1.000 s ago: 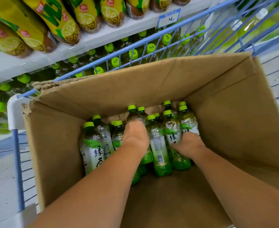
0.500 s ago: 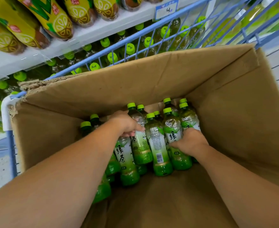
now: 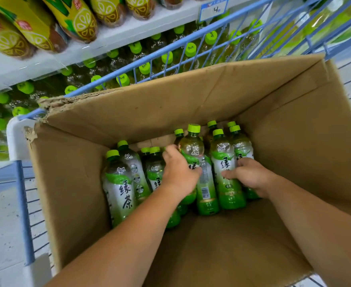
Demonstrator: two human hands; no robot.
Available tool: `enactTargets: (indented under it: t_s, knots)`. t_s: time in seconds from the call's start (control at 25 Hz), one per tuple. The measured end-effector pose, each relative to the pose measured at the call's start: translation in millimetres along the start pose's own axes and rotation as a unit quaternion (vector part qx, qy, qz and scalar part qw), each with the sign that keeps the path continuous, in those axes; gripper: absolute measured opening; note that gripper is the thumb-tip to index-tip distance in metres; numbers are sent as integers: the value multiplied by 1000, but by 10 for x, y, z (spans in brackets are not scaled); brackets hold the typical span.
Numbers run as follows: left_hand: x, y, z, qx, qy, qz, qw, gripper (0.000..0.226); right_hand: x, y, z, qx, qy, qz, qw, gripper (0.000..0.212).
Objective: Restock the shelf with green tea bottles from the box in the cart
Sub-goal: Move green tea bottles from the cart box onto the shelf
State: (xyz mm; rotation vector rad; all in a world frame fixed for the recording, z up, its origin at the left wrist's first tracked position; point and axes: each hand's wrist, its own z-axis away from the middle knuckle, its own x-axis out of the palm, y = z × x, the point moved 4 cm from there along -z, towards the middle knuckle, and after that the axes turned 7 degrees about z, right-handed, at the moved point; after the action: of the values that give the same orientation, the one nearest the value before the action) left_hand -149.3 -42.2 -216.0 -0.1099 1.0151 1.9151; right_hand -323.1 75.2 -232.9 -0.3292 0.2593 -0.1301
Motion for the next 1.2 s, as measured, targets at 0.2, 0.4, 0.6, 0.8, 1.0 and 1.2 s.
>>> enactTargets:
  t_s: [0.2, 0.4, 0.6, 0.8, 1.0, 1.2]
  knots:
    - [-45, -34, -35, -28, 13, 101, 994, 43, 59, -105, 65, -21, -23, -91, 995, 28]
    - [-217, 120, 223, -67, 0, 214, 975, 38, 97, -214, 445, -40, -16, -145, 989, 30]
    - [-634, 411, 751, -54, -9, 251, 966, 42, 119, -354, 1133, -88, -7, -184, 979, 19]
    - [-1151, 690, 1281, -24, 20, 264, 964, 49, 188, -667, 1797, -140, 20, -149, 979, 34]
    - [-1658, 838, 1731, -6, 13, 278, 960, 53, 238, -1004, 2392, -209, 34, -116, 970, 32]
    - [-2320, 868, 2115, 40, 82, 274, 957, 52, 483, -1430, 2851, -267, 38, -93, 958, 35]
